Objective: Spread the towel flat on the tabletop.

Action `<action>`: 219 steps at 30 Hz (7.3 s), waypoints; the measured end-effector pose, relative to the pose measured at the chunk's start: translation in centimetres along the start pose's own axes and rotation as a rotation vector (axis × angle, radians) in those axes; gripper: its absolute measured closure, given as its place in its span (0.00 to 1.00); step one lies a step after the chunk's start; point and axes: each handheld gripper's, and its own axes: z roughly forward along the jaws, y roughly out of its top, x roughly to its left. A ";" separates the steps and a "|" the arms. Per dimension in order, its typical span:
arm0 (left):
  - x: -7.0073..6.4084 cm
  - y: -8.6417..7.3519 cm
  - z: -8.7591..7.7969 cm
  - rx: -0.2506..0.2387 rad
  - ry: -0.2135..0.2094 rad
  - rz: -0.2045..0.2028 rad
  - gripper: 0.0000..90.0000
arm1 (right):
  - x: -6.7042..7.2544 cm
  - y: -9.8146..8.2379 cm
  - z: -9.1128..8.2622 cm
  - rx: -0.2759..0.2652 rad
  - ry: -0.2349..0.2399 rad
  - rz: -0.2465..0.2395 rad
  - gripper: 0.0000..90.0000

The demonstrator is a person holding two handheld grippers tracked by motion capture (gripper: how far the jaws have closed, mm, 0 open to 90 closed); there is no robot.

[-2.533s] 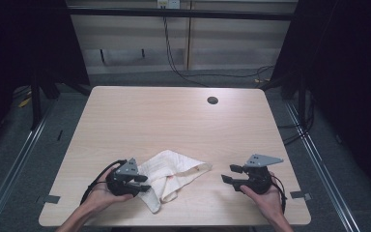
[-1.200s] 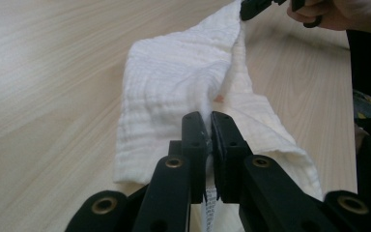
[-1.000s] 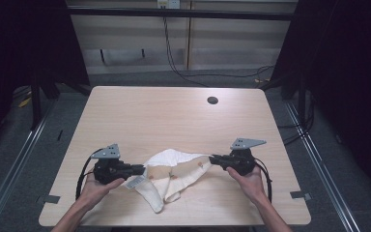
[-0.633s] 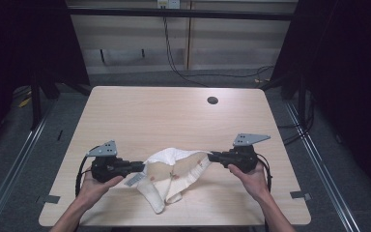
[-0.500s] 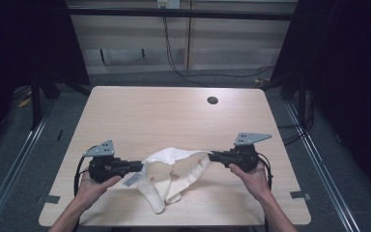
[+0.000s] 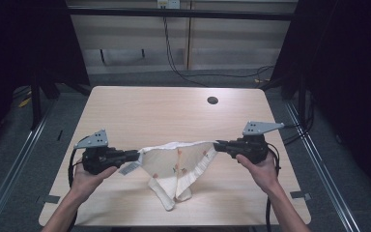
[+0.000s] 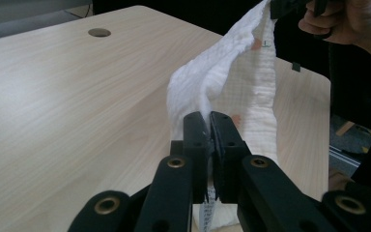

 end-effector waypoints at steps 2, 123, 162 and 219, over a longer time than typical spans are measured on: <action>0.0 0.6 -0.1 -0.005 0.001 0.012 0.96 | 0.0 0.6 -0.3 -0.006 -0.002 -0.008 0.95; 10.7 -1.7 10.4 0.154 0.110 -0.234 0.94 | -11.4 -4.0 7.8 0.160 -0.117 0.164 0.92; 2.5 -6.1 9.1 0.291 0.048 -0.073 0.61 | -3.2 -9.1 5.3 0.306 -0.119 0.060 0.70; 7.5 -4.2 7.0 0.238 0.104 -0.146 0.75 | -7.5 -6.4 5.7 0.279 -0.199 0.074 0.64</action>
